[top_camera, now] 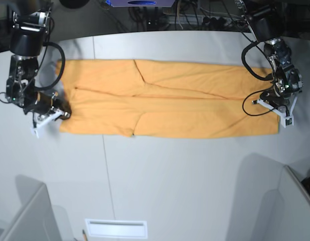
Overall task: Fold the T-shirt properly
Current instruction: 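Open both grippers and lift them away from the folded shirt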
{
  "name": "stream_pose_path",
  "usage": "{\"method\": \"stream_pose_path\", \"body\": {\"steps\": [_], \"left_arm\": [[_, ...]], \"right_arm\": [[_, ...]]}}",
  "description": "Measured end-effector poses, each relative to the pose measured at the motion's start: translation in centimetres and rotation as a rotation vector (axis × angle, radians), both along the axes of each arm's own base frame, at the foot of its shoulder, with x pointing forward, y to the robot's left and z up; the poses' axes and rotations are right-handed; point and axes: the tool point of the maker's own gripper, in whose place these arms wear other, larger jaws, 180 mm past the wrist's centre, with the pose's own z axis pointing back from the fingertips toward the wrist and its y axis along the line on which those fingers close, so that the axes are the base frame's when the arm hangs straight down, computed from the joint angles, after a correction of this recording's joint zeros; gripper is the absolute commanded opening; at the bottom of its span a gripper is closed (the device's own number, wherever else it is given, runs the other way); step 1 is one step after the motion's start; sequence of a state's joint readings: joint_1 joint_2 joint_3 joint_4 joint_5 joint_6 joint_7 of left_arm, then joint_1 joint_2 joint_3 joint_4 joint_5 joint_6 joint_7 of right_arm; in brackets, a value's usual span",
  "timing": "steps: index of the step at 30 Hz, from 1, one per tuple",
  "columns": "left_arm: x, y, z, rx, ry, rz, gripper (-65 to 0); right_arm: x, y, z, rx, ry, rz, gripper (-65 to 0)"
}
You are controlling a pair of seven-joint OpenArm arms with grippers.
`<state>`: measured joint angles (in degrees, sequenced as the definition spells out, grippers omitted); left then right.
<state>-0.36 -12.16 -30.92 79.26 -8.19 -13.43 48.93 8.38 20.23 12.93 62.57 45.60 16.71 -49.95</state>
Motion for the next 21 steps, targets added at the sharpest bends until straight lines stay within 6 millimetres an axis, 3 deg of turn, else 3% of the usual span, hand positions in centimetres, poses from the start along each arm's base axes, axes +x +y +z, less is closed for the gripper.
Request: {"method": "stream_pose_path", "body": {"steps": [5, 8, 11, 14, 17, 21], "left_arm": [[-1.8, -0.8, 1.2, 0.006, 0.089, -0.011, -65.0], [-2.3, 0.7, 3.7, 0.040, 0.039, 0.032, -65.0], [-2.5, 2.5, 6.8, 0.099, -0.004, 0.044, -65.0], [-3.2, 3.3, 8.3, 0.146, 0.009, -0.016, -65.0], [-4.1, 4.0, 8.6, 0.163, 0.020, -0.048, -65.0], [-6.8, 4.8, 8.2, 0.148, 0.023, -0.096, -65.0]], "right_arm": [[0.9, 0.6, 0.6, -0.084, -0.010, 0.048, -65.0], [0.4, 1.7, 1.9, -0.105, -0.042, 0.094, -65.0], [0.8, 2.3, 5.1, -0.152, -0.140, 0.137, -65.0], [1.1, 3.8, 9.1, -0.194, -0.241, 0.203, -65.0], [-0.3, 5.2, 11.8, -0.215, -0.303, 0.246, -65.0], [-3.5, 5.8, 12.6, -0.199, -0.289, 0.198, -65.0]]}}
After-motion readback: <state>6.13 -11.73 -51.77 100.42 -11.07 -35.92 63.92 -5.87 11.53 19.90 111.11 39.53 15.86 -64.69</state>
